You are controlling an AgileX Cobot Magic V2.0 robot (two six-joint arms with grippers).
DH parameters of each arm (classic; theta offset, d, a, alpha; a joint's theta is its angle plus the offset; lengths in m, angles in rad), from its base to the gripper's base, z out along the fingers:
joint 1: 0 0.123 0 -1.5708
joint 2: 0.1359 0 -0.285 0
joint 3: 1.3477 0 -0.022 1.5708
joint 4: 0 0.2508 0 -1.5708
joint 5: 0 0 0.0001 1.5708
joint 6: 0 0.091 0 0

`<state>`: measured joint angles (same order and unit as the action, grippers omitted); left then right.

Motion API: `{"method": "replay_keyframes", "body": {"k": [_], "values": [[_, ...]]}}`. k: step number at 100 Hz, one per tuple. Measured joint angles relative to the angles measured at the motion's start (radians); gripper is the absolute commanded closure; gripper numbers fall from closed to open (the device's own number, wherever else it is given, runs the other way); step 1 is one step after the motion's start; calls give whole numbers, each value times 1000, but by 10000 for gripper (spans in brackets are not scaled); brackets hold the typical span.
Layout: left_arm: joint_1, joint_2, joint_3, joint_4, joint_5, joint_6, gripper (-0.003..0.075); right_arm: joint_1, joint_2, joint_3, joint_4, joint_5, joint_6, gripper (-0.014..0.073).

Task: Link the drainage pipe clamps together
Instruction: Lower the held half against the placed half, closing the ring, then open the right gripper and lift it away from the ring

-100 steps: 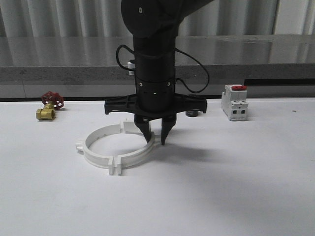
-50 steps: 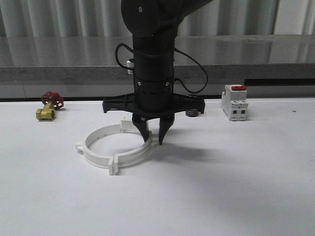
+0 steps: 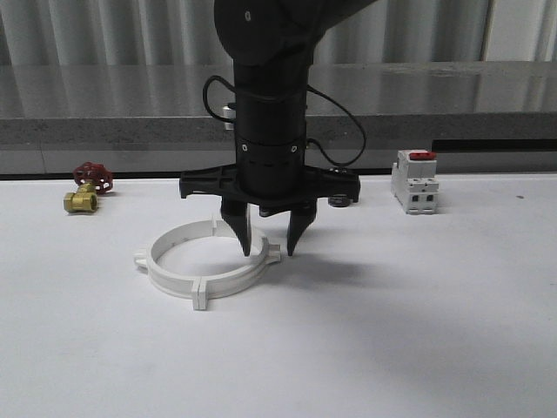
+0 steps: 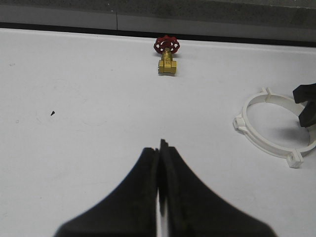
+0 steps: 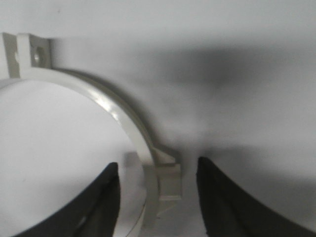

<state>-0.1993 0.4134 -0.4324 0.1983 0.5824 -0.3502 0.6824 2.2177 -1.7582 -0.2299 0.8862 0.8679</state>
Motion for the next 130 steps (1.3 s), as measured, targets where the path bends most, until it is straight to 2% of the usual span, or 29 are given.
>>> {"method": "replay_keyframes", "body": {"k": [37,72,85,105,130], "values": [[0,0,0,0,-2,0,741,0,-11,0,2,0,-25,102],[0,0,0,0,-2,0,741,-43,-202,12,2,65,-320,104],[0,0,0,0,-2,0,741,-121,-309,43,12,67,-452,104],[0,0,0,0,-2,0,741,-303,-497,149,117,70,-653,104],[0,0,0,0,-2,0,741,-530,-789,460,150,31,-729,104]]}}
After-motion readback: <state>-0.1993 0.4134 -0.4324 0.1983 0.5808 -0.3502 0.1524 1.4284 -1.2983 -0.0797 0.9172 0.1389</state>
